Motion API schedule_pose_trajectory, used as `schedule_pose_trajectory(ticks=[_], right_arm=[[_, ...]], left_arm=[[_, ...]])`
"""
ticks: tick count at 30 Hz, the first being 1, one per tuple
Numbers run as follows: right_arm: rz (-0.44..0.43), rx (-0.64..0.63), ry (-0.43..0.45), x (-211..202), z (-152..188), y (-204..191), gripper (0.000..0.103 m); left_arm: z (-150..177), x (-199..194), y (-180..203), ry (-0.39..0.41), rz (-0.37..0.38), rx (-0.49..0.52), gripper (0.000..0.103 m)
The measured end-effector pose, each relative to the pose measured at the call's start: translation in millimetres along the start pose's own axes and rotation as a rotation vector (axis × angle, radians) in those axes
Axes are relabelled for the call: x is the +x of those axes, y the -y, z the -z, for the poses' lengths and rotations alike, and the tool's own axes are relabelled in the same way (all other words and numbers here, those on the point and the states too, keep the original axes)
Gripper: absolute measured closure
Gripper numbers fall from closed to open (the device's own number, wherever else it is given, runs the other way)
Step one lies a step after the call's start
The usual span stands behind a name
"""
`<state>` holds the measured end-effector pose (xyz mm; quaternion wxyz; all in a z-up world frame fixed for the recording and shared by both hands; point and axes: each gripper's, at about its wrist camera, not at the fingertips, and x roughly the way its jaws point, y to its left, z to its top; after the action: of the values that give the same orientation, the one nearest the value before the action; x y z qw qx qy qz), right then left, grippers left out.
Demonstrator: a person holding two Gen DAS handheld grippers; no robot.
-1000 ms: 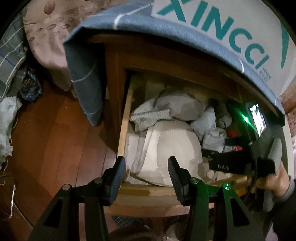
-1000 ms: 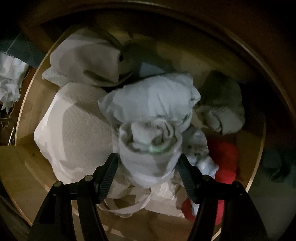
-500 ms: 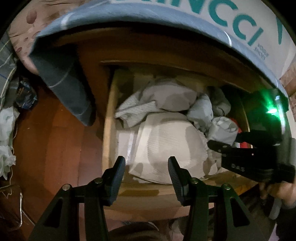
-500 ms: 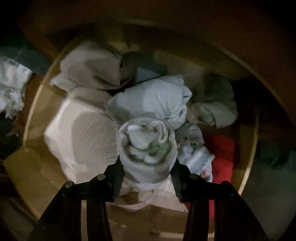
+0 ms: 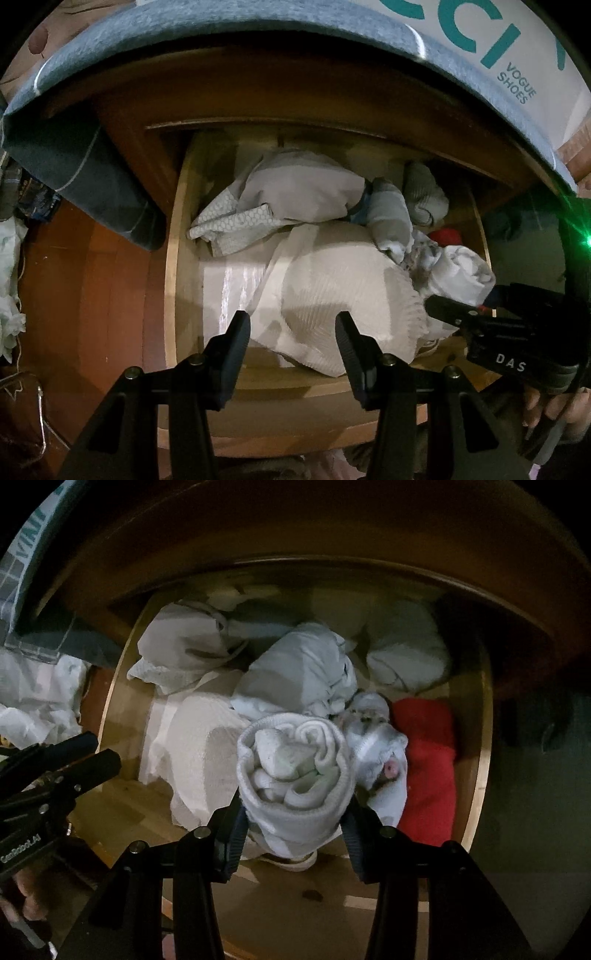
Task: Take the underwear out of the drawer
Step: 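Lift the rolled white socks with the right gripper while the left gripper grasps the cream lace underwear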
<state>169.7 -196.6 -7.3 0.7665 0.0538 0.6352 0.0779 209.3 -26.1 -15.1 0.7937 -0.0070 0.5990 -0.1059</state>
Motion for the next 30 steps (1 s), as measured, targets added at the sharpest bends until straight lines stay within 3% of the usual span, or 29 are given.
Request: schedule_pose_trajectory(ticks=[12,14,16,23,30], right_arm=[[0.048,0.052,0.076,-35.1,19.9,34.5,0.059],[0.052,0.049,0.089,-38.9,26.0,36.6,0.059],[0.028,0.061,0.096,-42.5,31.6,41.2,0.059],[-0.071,0.118,0.081,-35.1,32.1,53.1,0.059],[-0.092,0.118,0.073,-32.6,32.7,53.9,0.059]], left_arm=[[-8.3,19.7,30.4,-0.045,0.020,0.045,0.054],[-11.2,24.9,33.5,-0.063,0.033,0.038,0.050],[-15.6,30.7,35.9,-0.075,0.045,0.030,0.038],[-28.5,56.8,39.0,-0.142,0.066,-0.011,0.030],[-33.9,82.1,39.3,-0.190,0.037,-0.037,0.023]])
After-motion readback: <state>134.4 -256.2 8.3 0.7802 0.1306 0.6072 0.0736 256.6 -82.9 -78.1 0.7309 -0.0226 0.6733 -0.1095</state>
